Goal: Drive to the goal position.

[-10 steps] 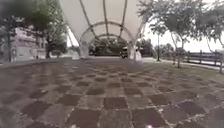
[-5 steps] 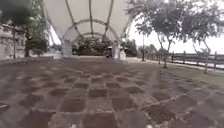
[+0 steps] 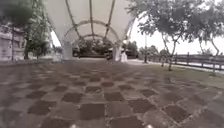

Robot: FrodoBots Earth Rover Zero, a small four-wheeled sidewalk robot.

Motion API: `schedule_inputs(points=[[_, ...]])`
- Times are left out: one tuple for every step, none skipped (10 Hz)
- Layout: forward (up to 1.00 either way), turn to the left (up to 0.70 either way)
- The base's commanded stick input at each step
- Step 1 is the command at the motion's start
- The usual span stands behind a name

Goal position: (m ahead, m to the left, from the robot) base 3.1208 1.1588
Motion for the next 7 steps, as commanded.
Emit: schedule_inputs(points=[[0.98,0.0],[0.98,0.0],[0.98,0.0],[0.98,0.0],[0.98,0.0],[0.98,0.0],[0.98,0.0]])
